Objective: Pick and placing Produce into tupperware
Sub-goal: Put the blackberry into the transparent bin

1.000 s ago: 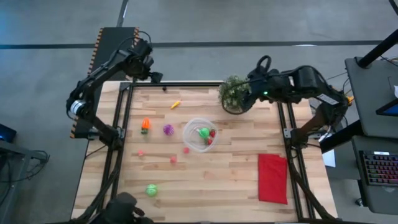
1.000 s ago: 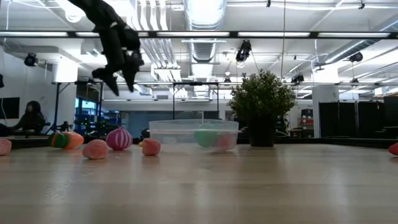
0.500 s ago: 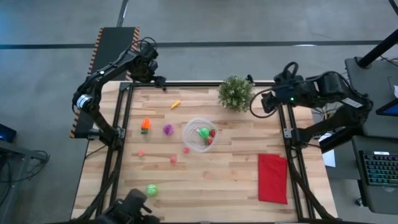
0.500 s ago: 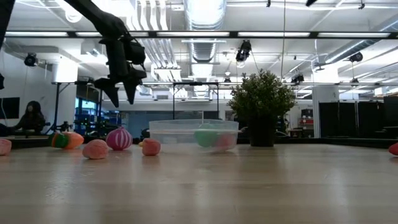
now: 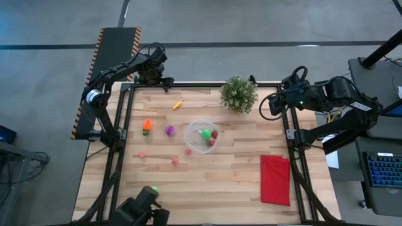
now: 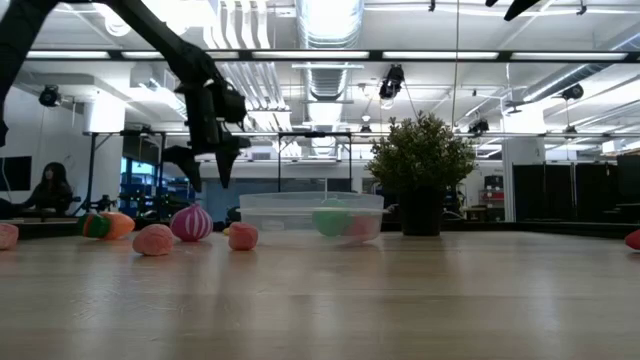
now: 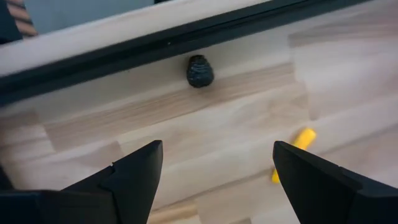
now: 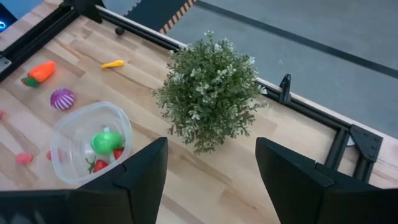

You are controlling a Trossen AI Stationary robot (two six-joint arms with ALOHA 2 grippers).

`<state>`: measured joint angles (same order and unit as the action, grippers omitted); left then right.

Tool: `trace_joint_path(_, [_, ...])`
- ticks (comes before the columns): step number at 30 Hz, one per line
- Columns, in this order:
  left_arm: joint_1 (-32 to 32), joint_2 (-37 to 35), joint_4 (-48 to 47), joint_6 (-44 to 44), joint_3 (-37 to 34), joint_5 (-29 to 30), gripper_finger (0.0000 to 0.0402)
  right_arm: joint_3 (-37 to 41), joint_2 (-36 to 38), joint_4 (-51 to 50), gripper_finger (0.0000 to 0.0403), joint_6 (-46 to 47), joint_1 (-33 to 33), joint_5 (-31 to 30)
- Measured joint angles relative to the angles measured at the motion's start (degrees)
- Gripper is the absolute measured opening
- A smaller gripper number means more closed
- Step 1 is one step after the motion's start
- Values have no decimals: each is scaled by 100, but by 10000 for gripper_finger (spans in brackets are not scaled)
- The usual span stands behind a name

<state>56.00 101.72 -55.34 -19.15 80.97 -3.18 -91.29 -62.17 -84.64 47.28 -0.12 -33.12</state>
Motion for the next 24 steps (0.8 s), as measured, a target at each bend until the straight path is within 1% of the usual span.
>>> trace_joint_path(7, [-34, 600, 147, -114, -4, -83, 290, 5, -53, 15, 235, -21, 0, -1])
trace_joint_path(11, [-24, 722, 412, -160, 81, -81, 290, 5, -84, 21, 235, 12, 0, -4])
trace_joint_path(14, [-20, 801, 444, -167, 172, -79, 285, 5, -109, 22, 235, 38, 0, -9])
trace_joint_path(17, [6, 887, 442, -169, 261, -81, 266, 5, -128, 43, 235, 71, 0, -26])
trace_joint_path(24, [27, 1078, 441, -297, 299, -70, 199, 5, -163, 86, 235, 72, 0, -122])
